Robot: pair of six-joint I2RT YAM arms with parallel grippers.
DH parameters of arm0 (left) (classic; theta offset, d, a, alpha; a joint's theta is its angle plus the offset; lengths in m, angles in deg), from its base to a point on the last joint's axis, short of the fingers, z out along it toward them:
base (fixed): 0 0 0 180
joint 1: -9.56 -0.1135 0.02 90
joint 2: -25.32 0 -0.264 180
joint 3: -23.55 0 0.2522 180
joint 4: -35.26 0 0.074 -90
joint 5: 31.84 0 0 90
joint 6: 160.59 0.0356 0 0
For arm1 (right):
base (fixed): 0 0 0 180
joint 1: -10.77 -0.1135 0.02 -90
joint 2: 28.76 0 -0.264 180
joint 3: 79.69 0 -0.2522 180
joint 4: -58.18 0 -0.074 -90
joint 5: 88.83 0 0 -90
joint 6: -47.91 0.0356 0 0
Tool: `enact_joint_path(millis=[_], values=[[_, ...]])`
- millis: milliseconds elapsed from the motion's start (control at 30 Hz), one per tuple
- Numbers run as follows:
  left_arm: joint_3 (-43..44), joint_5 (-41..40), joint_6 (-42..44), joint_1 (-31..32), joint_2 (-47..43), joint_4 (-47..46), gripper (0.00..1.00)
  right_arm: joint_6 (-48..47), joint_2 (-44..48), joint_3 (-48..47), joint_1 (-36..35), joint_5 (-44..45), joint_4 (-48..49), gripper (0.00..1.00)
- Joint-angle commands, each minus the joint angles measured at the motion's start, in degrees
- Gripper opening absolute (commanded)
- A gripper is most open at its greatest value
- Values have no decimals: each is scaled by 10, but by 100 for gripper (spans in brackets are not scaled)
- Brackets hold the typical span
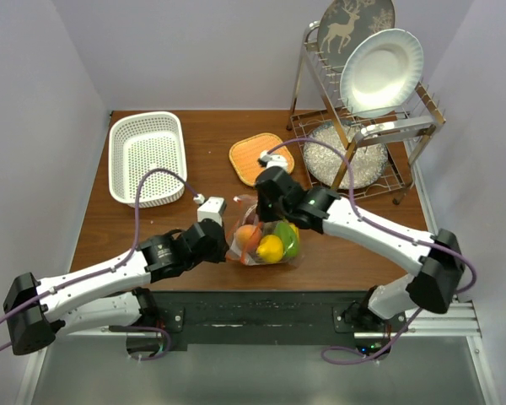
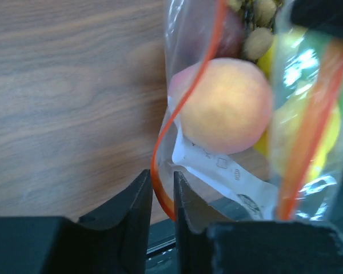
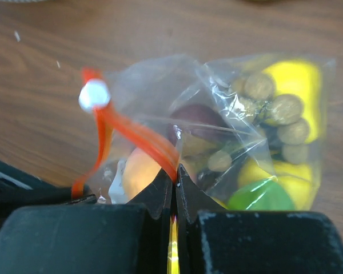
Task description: Open the zip-top bag and remove the fake food
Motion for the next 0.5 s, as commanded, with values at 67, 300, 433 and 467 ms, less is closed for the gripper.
enact_joint_path(millis=[67,300,433,467], values=[[50,-30,-28,-1,-60,43,42,-13,-43,-66,-59,24,0,0],[64,-10,-49,-1,-69,26,38,-11,-47,-82,-80,25,-7,0],[13,-10,-96,-1,-52,-46,33,-9,-49,-88,-90,22,-15,0],[-11,-12,-103,-1,-51,-61,33,-8,-50,-86,-93,23,-16,0]])
